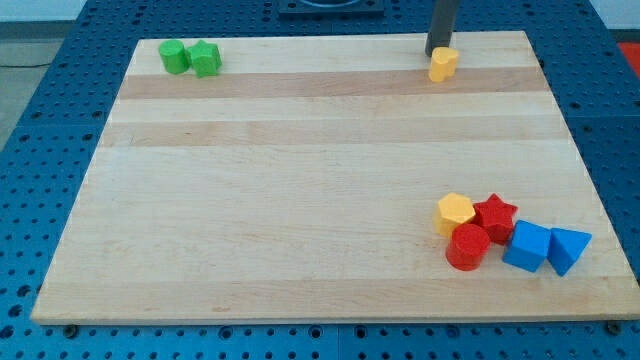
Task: Place the yellow heart near the right center
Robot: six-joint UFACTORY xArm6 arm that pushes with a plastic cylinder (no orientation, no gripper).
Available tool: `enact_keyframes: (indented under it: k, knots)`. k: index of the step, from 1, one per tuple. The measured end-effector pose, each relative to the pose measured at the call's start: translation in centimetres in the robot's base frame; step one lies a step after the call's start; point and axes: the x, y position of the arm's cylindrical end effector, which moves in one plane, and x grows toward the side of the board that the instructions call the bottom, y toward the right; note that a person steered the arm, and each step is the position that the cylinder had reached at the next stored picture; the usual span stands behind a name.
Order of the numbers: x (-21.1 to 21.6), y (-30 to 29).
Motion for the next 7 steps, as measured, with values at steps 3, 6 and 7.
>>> enact_keyframes:
  k: [3, 6, 7]
  knots:
    - [9.1, 1.2]
    - [17.6, 4.0]
    - [19.6, 4.5]
